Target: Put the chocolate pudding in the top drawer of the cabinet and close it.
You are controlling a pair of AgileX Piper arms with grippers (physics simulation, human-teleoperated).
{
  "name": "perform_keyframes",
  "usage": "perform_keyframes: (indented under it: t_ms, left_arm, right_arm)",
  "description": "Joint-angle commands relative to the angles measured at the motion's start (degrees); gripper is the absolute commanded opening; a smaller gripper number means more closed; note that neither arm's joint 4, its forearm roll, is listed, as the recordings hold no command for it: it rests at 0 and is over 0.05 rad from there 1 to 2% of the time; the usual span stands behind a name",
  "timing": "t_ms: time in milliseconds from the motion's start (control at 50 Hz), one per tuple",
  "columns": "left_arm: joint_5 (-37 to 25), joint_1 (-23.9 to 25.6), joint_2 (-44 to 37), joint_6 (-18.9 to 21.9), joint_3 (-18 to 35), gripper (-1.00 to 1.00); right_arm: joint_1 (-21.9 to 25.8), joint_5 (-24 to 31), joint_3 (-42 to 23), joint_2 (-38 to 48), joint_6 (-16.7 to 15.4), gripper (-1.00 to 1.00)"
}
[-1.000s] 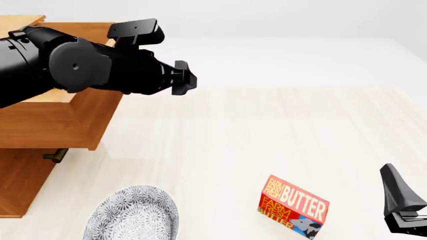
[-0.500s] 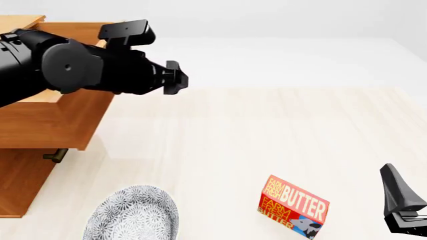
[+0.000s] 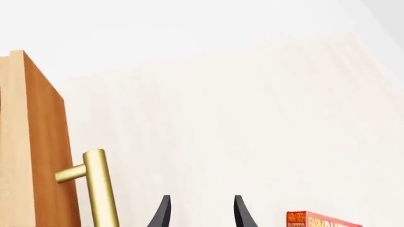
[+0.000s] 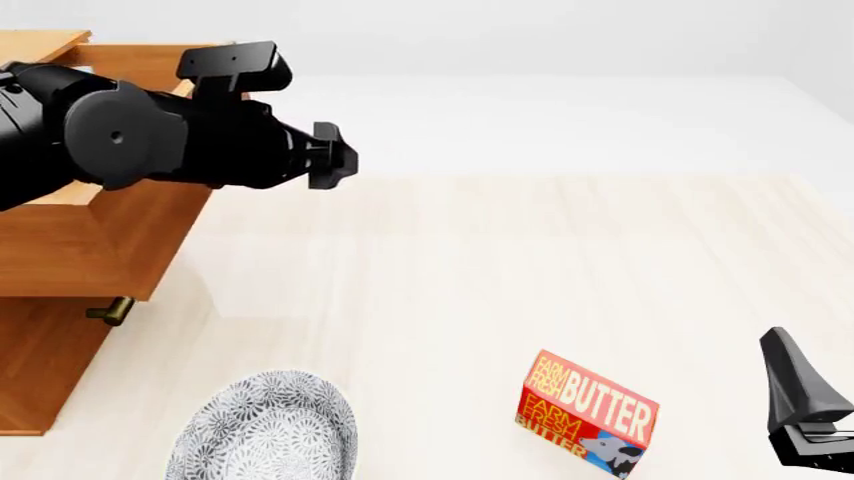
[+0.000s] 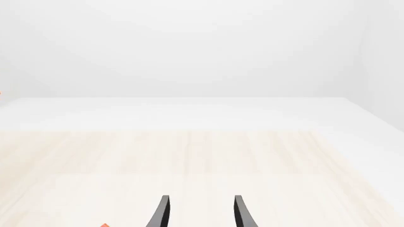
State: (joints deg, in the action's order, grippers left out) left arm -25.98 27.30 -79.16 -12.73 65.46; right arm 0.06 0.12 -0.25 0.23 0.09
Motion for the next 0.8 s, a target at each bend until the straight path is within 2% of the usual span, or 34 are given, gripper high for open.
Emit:
perform_keyframes:
  t_ms: [20, 160, 800]
  left_arm:
    - [0.28, -1.34, 0.11, 0.12, -0.98, 1.0]
    - [1.05, -2.59, 0.25, 0.59, -2.47, 1.0]
    - [0.74, -5.65, 1.87, 2.06, -3.0, 1.0]
  right_arm:
    - [0.0, 0.0, 0.0, 0.0, 0.0, 1.0]
    - [-0.01, 0.0, 0.0, 0.0, 0.01, 1.0]
    - [-0.02, 0.01, 0.0, 0.01, 0.02, 1.0]
